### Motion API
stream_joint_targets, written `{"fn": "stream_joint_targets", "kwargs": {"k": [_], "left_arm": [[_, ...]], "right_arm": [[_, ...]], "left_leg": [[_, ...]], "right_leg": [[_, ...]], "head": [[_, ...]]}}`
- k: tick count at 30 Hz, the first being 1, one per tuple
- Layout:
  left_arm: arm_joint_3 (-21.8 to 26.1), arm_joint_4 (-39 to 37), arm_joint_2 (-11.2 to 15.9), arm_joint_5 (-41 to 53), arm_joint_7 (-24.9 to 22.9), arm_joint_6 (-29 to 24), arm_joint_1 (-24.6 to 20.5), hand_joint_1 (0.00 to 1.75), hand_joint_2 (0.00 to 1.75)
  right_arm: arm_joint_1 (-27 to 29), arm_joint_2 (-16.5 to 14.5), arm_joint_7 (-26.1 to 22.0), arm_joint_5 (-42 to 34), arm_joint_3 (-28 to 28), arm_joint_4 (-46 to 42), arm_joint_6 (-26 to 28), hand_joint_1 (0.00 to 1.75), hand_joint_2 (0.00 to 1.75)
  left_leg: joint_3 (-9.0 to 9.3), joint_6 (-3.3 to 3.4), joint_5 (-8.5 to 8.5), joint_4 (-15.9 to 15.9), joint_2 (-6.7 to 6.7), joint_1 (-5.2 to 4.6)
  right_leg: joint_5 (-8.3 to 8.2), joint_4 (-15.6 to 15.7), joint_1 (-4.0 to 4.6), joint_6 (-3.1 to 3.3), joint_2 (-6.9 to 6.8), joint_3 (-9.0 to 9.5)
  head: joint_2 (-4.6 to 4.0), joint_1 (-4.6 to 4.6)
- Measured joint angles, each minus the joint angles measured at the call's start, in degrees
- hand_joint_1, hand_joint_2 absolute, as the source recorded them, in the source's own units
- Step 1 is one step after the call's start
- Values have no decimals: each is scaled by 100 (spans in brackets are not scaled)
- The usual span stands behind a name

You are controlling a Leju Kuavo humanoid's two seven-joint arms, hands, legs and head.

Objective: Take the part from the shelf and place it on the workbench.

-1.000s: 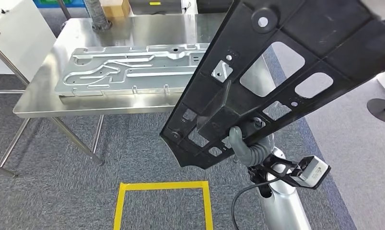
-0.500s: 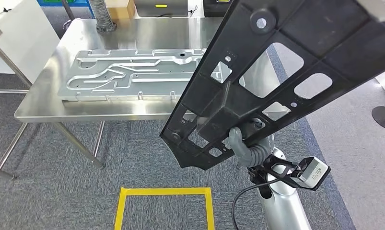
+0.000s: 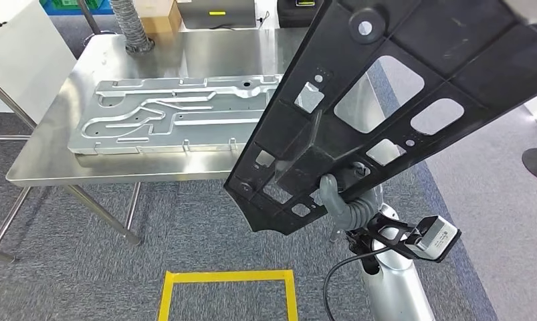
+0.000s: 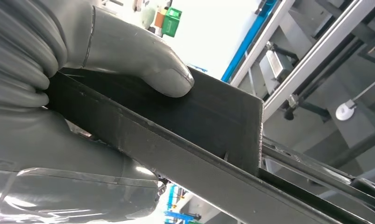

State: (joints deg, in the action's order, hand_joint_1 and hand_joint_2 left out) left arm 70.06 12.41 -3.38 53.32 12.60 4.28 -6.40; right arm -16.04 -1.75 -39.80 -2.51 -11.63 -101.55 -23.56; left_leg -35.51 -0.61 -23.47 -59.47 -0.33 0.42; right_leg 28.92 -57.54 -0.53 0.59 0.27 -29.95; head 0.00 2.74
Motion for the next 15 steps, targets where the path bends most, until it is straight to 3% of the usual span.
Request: {"fn": "stream_joint_targets", "kwargs": {"k": [3,5,6,8,9,10,11,13,15], "left_arm": [[1,0,-2,0,1,-4,2,0,175],[1,0,-3,-1,3,-7,5,0,175],[1,0,-4,-1,4,-7,0,0,175],[1,0,-3,-2,4,-8,-6,0,175],[1,1,-3,-4,4,-9,-5,0,175],[1,1,-3,-9,4,-9,-1,0,175],[2,1,-3,-15,4,-9,4,0,175],[2,0,-6,-26,4,-9,8,0,175],[2,0,-8,-28,4,-8,0,0,175]], "right_arm": [[-3,-1,2,-5,0,1,0,175,175],[-16,-1,1,-7,0,-4,1,175,175],[-22,0,-2,-8,0,-5,1,175,175],[-17,2,-5,-10,0,0,1,175,175],[-6,3,-5,-11,0,5,1,175,175],[3,4,-4,-11,0,10,1,175,175],[8,4,-4,-11,0,14,0,175,175],[5,4,-4,-10,0,16,-1,175,175],[-6,2,-4,-7,-1,22,-2,175,175]], "left_leg": [[47,94,-61,128,-8,-10],[112,162,-73,201,-9,19],[150,196,-82,228,-8,32],[193,237,-126,234,-6,21],[220,243,-153,232,-8,17],[257,242,-184,231,-12,14],[306,236,-219,230,-18,13],[423,210,-305,228,-30,14],[487,154,-385,212,-40,-5]], "right_leg": [[43,23,9,-98,5,3],[162,-162,11,-147,2,-63],[288,-441,8,-164,1,-205],[566,-1262,-3,-185,1,-692],[616,-1584,-10,-194,0,-921],[552,-1713,-16,-199,-1,-1060],[370,-1607,-21,-198,-3,-1080],[-179,-854,-23,-170,-12,-839],[-460,-209,-4,-125,-18,-589]], "head": [[0,2],[0,0],[0,0],[0,0],[0,0],[0,0],[0,0],[0,-1],[0,0]]}}
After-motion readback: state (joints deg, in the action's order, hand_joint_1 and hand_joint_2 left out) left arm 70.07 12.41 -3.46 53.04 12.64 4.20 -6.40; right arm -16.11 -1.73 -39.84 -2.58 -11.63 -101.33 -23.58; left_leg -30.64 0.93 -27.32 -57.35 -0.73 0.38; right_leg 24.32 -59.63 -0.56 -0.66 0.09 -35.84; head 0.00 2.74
